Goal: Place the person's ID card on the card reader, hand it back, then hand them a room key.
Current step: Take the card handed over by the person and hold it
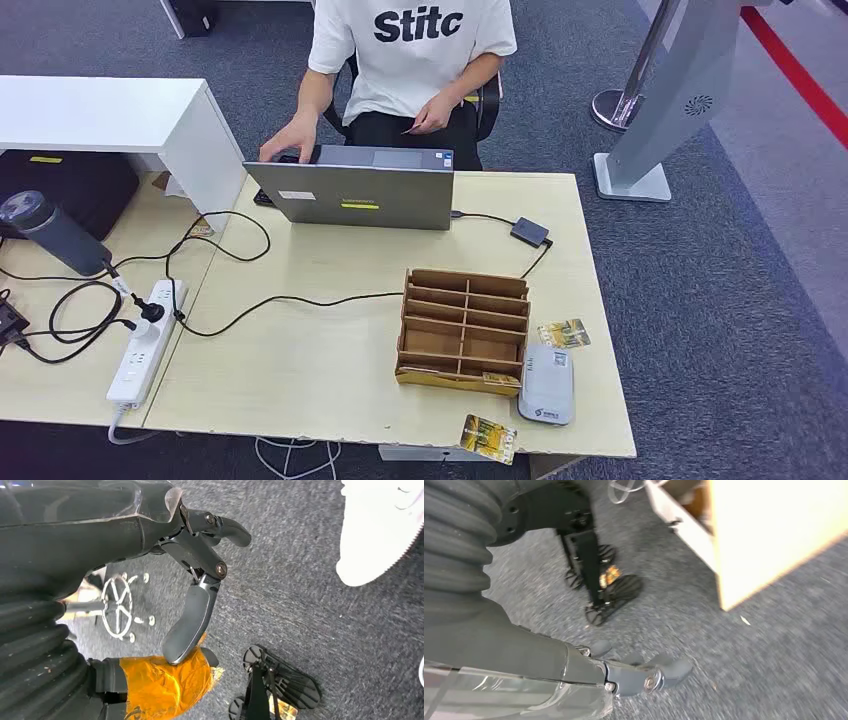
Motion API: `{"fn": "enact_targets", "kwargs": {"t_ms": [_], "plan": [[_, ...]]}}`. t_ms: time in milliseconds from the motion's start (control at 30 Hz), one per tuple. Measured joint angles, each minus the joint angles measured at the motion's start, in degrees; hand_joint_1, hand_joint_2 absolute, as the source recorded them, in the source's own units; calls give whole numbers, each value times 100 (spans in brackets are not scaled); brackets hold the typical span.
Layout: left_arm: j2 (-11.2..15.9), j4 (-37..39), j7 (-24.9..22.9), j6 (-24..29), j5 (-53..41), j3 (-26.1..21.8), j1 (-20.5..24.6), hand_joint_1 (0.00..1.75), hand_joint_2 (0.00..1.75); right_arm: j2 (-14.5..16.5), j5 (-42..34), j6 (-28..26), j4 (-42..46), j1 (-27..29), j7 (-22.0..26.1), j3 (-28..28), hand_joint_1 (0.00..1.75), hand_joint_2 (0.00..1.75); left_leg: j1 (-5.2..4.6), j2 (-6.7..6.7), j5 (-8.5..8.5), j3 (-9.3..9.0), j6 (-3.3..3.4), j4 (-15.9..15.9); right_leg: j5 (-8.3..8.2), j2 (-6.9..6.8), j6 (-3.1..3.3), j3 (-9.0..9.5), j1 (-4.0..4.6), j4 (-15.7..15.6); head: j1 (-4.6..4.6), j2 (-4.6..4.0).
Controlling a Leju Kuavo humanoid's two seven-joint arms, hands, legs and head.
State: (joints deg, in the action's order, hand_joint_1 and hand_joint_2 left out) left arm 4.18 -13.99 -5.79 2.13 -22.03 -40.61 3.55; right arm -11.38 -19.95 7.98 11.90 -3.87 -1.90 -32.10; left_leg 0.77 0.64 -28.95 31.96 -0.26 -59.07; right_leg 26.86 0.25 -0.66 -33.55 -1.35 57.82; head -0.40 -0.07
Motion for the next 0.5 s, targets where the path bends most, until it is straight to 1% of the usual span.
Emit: {"fn": "enact_targets", "kwargs": {"t_ms": [100,233,300,333,400,433,500], "plan": [[29,38,16,-108,-119,0,14,0,175,-139,-211,185,1,7,-53,-248,0,0,0,-1,-1,0,0,0,0,1,0,0,0,0,1,0],[61,94,37,-249,-257,0,43,0,175,-282,-514,467,1,12,-35,-578,0,175,1,-2,-2,0,0,0,0,2,0,0,0,0,1,0],[63,111,22,-237,-212,-14,48,0,175,-295,-796,801,6,-15,237,-742,0,175,1,-3,-1,3,0,1,-1,4,1,0,0,2,0,0],[61,120,9,-215,-164,-32,48,0,175,-287,-948,1064,17,-60,495,-853,0,175,2,-8,-1,4,-1,1,-2,8,1,-1,0,4,0,0],[53,131,-12,-172,-60,-101,46,0,175,-248,-1005,1510,88,-269,1205,-1041,0,175,2,-30,0,5,-1,3,-7,27,6,-4,0,8,0,0],[46,134,-14,-157,-12,-144,47,0,175,-222,-888,1600,156,-431,1607,-1081,0,175,2,-46,0,2,-1,3,-13,40,7,-6,0,9,-1,0],[25,138,-31,-123,80,-242,53,0,175,-141,-512,1511,386,-823,2420,-1072,0,175,1,-68,3,-4,-3,3,-23,62,5,-9,0,10,0,0]]}}
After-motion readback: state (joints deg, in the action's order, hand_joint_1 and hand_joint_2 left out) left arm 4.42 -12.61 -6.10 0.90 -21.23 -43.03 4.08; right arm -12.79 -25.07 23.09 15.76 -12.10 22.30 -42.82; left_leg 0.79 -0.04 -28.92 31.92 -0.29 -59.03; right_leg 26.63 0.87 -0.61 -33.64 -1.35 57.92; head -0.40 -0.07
